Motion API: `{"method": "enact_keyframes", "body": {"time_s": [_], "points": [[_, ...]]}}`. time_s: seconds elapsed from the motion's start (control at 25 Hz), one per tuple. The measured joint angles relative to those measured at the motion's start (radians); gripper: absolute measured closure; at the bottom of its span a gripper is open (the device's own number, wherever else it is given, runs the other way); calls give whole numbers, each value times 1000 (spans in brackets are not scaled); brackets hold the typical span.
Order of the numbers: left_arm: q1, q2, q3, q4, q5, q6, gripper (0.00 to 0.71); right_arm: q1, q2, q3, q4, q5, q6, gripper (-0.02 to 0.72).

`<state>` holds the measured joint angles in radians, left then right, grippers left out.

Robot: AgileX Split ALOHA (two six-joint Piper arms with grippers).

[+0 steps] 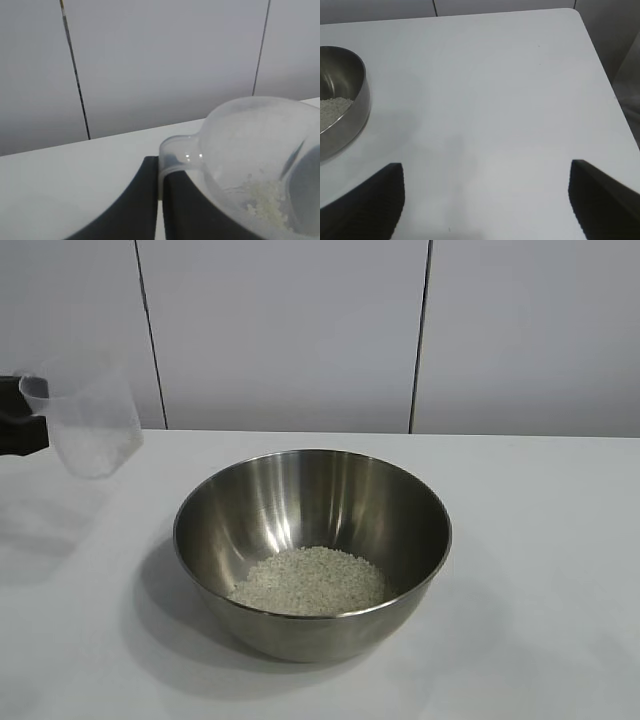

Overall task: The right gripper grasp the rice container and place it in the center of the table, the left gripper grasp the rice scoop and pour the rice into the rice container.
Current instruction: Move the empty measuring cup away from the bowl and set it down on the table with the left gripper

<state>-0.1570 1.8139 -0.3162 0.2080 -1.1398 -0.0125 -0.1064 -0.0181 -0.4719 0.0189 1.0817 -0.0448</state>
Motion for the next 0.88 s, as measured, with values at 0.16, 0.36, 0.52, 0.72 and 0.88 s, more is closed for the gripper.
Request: {"method": "enact_keyframes", "body": {"time_s": [0.16, 0.36, 0.52, 0.72, 0.88], "points": [[0, 58, -1, -3, 0, 0, 700, 0, 0, 0, 0, 0, 0, 93], [1, 109, -13, -3, -1, 0, 700, 0, 0, 0, 0, 0, 0, 93], [1, 155, -30, -3, -4, -1, 700, 0, 0, 0, 0, -1, 0, 93], [1, 175, -35, -4, -6, -11, 700, 0, 0, 0, 0, 0, 0, 93], [1, 175, -35, -4, -8, -18, 667, 0, 0, 0, 0, 0, 0, 93]]}}
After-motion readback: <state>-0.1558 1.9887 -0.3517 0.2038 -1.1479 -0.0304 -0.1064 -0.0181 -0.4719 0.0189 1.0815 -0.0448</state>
